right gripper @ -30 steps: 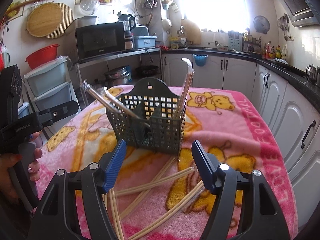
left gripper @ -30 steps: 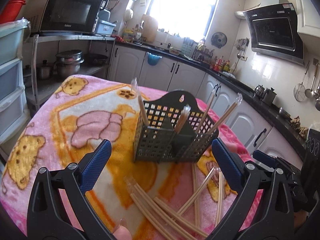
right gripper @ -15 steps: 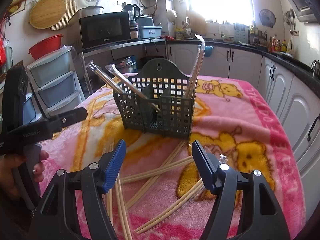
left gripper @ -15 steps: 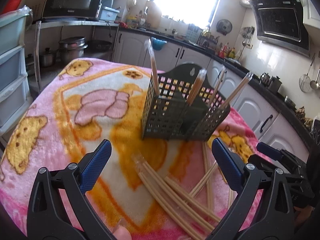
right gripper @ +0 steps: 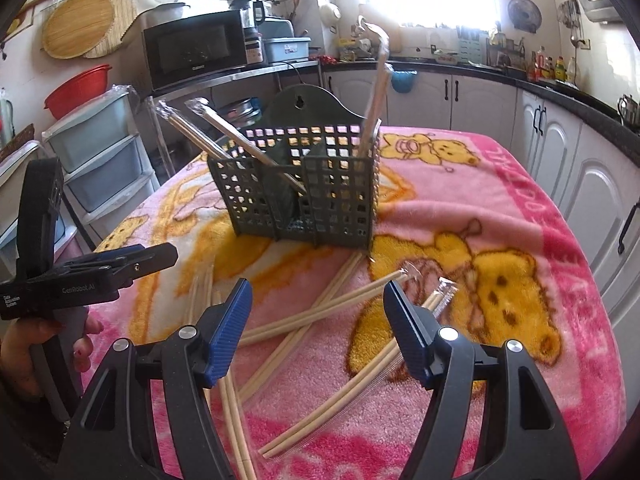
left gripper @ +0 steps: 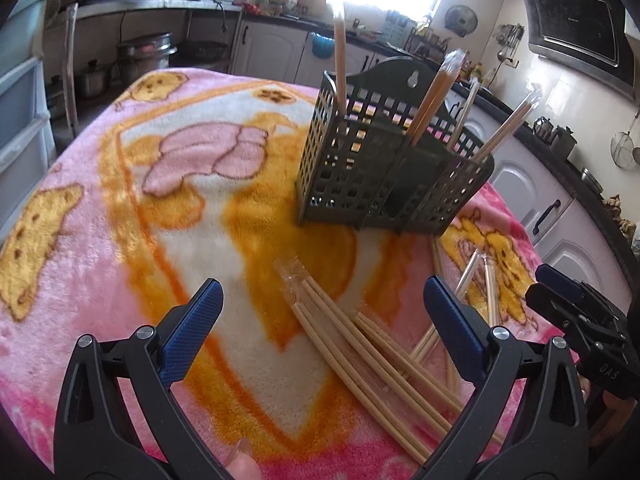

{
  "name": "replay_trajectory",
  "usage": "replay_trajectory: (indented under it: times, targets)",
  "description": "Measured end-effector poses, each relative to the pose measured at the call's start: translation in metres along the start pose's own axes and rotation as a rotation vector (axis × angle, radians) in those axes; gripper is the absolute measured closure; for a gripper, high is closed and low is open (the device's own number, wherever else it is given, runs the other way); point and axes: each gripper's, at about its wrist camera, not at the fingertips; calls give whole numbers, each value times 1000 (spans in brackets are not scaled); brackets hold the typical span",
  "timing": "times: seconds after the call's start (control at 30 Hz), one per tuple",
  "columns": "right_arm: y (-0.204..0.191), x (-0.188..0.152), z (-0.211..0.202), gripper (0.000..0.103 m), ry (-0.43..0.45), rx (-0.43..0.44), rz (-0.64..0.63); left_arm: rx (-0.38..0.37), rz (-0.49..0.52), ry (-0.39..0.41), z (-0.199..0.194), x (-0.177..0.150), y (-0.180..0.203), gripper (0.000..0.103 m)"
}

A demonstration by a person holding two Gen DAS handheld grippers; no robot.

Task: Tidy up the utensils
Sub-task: 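Lower the left tool onto a chopstick while the right tool grasps a wrapped chopstick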

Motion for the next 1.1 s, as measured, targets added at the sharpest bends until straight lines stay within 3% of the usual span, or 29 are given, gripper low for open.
replay_trajectory:
  times: [0.2,0.37,0.6,0.83,0.97,1.1]
  targets:
    - [9,-6,6,37,-19,-10,22,-30,-34,-67,21,1,-7,11]
    - [15,-8,13,37,-33,-12,40,-63,-105,-140,39,6,-16,24]
    - [24,-7,21,37,-42,-5,59,-38,-125,-182,66,17,-18,37]
    - [34,-3,38,37,-93,3,94,35,-74,-186,78,26,-13,67]
    - [45,0,49,37,-111,34,148,47,-71,-183,81,28,-16,85]
    - [52,3,60,38,-127,59,192,25,-113,-185,81,35,-25,96]
Point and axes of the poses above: each gripper's, at about its wrist camera, not at the fingertips, and z roughly the way its jaws point, y to its right, x to its top, and after that the axes turned 9 degrees about -z, right-handed
